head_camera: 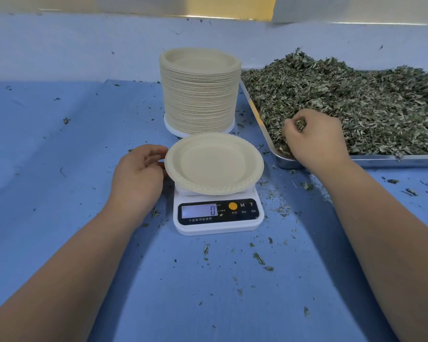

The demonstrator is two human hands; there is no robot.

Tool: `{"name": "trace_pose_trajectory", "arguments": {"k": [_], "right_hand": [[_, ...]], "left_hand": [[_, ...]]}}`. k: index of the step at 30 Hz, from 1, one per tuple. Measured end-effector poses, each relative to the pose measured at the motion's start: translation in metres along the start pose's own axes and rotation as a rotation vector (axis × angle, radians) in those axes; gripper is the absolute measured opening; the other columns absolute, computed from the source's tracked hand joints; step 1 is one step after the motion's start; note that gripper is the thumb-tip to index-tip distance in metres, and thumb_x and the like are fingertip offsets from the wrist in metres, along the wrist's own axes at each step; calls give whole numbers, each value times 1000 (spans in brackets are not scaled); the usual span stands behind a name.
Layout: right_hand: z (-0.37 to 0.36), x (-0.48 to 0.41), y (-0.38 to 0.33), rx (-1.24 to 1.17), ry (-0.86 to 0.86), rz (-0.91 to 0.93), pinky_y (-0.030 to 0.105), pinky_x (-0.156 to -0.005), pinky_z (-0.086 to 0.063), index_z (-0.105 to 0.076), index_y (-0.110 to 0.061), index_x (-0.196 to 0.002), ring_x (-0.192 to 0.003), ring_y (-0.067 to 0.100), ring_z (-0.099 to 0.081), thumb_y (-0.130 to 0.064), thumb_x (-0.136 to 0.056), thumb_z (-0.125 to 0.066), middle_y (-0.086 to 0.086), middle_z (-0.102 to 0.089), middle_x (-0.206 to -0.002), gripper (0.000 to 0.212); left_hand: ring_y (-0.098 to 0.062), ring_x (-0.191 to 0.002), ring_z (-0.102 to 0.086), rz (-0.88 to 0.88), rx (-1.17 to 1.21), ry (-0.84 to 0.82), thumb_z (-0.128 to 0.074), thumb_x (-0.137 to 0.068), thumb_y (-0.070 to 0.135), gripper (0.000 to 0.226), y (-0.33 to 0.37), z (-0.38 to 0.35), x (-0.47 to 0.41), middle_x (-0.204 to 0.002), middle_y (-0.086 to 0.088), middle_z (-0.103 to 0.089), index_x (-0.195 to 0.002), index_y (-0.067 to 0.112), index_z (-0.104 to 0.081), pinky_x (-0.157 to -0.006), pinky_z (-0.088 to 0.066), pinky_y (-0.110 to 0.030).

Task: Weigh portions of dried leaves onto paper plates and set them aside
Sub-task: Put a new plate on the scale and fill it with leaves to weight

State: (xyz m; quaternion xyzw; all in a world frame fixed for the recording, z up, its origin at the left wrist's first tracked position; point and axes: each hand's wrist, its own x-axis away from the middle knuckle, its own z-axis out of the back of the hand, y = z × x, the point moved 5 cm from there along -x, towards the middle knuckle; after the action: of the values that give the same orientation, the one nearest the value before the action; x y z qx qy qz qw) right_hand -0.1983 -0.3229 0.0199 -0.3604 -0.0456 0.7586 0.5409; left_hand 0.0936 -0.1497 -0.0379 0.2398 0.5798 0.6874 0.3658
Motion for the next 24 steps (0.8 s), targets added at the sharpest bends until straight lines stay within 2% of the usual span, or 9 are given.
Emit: {"name": "trace_pose_trajectory", "arguments": {"k": [3,5,8,11,13,15,18,20,24], "right_hand": [[8,0,-11,-37,55,48,25,-43,-36,-67,-17,-99,-41,16,-45,-37,-101,-49,2,-56,-54,27],[17,-1,-27,-67,101,97,23,-42,-37,-68,-18,-101,-40,12,-44,-38,-101,-50,0,-57,-55,27],[30,-1,-57,-198,163,141,16,-47,-33,-68,-21,-93,-45,11,-47,-41,-98,-53,-1,-62,-61,26],[35,12,-93,-400,183,180,14,-51,-32,-65,-25,-81,-52,-2,-50,-38,-97,-56,-16,-58,-59,22],[26,27,-119,-441,93,246,13,-54,-40,-66,-23,-82,-58,-3,-56,-36,-97,-58,-20,-61,-63,21],[6,43,-136,-372,-118,309,28,-64,-53,-67,-23,-91,-69,5,-63,-39,-97,-59,-12,-67,-74,19],[-24,61,-142,-72,-406,418,33,-73,-49,-64,-30,-103,-82,13,-61,-49,-96,-57,-13,-63,-79,22],[-25,62,-139,-28,-414,428,31,-71,-43,-63,-34,-107,-79,9,-58,-57,-94,-55,-19,-57,-75,28],[-8,46,-131,-231,-299,359,29,-72,-49,-67,-34,-103,-84,0,-62,-61,-94,-48,-27,-60,-85,34]], "left_hand": [[-7,-82,-75,-8,-1,-4,-49,-87,-5,42,1,-1,1,-95,11,-78,-105,24,-74,-68,-57,-20],[-7,-85,-74,-5,-8,3,-49,-87,-5,42,1,0,1,-97,11,-78,-104,25,-74,-75,-57,-26],[-7,-92,-73,1,-20,9,-47,-87,-5,45,0,0,0,-101,11,-77,-107,25,-74,-82,-57,-29],[-6,-96,-72,-3,-21,9,-42,-85,-10,52,1,0,1,-109,7,-76,-115,20,-71,-80,-57,-24],[-6,-99,-71,-8,-31,7,-40,-84,-12,54,1,0,2,-111,7,-75,-118,18,-69,-79,-56,-22],[-9,-102,-71,-9,-28,3,-40,-85,-12,52,0,0,2,-111,6,-75,-118,18,-69,-83,-57,-27],[-11,-104,-71,-16,-35,-1,-43,-86,-10,49,1,0,2,-110,5,-75,-117,18,-69,-89,-59,-33],[-10,-104,-71,-18,-45,-2,-45,-87,-9,47,0,0,1,-110,6,-75,-117,19,-69,-90,-59,-34],[-12,-107,-70,-14,-45,-6,-45,-87,-9,48,0,-1,1,-110,4,-75,-117,19,-69,-90,-59,-34]]}}
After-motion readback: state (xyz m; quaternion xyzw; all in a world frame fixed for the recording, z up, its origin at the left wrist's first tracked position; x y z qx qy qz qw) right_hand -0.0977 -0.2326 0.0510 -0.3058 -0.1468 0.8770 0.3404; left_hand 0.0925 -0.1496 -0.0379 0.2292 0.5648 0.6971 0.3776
